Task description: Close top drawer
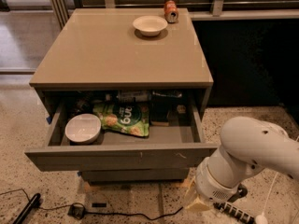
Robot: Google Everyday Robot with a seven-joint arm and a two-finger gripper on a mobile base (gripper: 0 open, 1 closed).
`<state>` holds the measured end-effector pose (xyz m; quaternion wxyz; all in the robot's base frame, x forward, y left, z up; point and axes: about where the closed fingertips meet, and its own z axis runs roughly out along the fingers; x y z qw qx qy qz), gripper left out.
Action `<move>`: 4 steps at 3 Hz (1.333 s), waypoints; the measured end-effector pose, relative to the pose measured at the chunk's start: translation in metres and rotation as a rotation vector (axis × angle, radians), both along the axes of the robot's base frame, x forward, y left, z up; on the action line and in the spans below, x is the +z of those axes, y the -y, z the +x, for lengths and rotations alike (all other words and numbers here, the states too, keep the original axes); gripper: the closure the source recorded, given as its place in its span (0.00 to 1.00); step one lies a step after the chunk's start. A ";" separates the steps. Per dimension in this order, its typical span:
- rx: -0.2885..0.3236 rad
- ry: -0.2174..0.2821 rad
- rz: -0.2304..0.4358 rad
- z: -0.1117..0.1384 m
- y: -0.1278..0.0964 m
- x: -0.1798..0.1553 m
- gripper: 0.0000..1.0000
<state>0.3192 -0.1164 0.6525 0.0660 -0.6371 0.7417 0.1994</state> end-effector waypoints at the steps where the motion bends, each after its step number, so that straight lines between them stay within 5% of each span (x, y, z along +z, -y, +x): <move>1: -0.018 0.023 0.012 0.045 -0.011 0.015 1.00; 4: -0.009 -0.039 0.018 0.036 -0.018 -0.018 1.00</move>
Offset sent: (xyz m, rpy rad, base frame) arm 0.0325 0.0071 0.0075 0.0059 -0.0064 -0.0152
